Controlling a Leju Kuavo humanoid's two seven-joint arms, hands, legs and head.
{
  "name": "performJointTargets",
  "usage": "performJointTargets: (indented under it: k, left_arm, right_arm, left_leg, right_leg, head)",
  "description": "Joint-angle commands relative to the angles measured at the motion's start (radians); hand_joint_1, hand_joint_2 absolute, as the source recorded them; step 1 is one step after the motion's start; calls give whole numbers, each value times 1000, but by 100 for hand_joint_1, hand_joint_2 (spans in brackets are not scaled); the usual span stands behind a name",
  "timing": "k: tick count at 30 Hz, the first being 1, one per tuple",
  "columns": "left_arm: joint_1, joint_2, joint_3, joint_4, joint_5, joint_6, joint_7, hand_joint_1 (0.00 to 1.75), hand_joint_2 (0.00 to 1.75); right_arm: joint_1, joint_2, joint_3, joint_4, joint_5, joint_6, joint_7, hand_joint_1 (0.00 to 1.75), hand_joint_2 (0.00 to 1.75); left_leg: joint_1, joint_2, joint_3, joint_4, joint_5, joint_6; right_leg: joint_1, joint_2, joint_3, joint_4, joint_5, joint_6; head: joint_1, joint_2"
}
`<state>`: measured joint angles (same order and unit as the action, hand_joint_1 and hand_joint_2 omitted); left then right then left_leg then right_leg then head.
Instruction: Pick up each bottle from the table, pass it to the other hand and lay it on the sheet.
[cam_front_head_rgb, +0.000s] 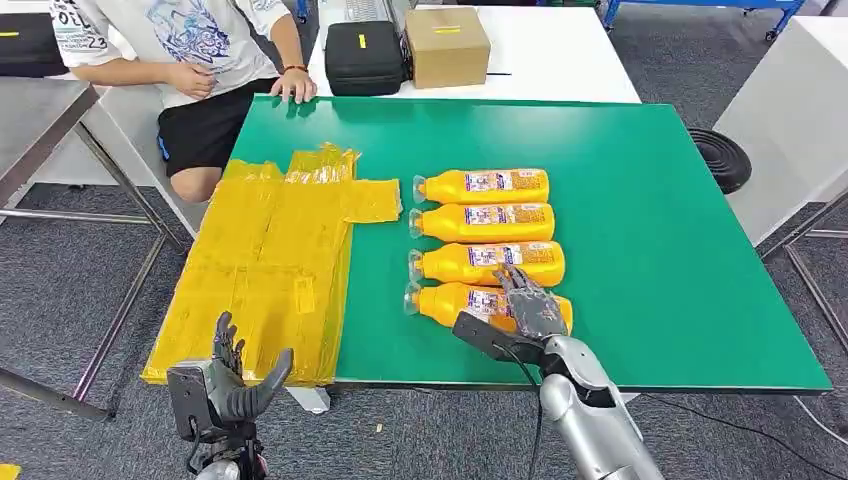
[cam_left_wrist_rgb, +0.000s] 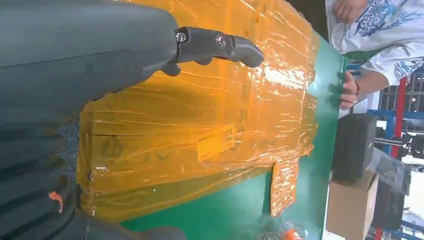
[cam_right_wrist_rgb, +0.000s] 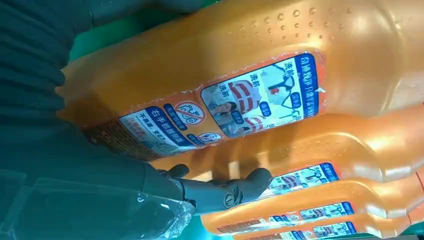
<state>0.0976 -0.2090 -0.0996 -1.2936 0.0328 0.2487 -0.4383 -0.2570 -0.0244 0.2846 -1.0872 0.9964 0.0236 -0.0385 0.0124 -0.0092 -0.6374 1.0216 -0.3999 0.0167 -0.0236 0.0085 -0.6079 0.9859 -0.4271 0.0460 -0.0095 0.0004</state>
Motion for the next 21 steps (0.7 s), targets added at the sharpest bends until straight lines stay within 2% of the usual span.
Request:
performJointTargets:
  k: [1,6,13,21]
  left_arm:
    - [-27,0,20,62,0,-6,4,0,175]
    - [-27,0,20,62,0,-6,4,0,175]
    - [-15,4,21,47,-7,-5,4,0,175]
    - [-6,6,25,38,-12,-2,8,0,175]
  right_arm:
    - [17,-22,0,114,-16,28,0,42,175]
    - [17,-22,0,114,-16,28,0,42,175]
    - [62,-71,22,-40,-57,89,-17,35,175]
    - [67,-93,18,-56,-74,112,-14,35,175]
  left_leg:
    - [0,-2,3,-2,0,0]
    - [1,-2,3,-2,0,0]
    - [0,-2,2,-1,0,0]
    - [0,-3,3,-2,0,0]
  right_leg:
    - [1,-3,4,-3,0,-2]
    - [1,-4,4,-3,-1,-2]
    - [1,-4,3,-2,-1,-2]
    - [1,-5,5,-3,-1,-2]
  head:
    - [0,0]
    - [0,0]
    - [0,0]
    - [0,0]
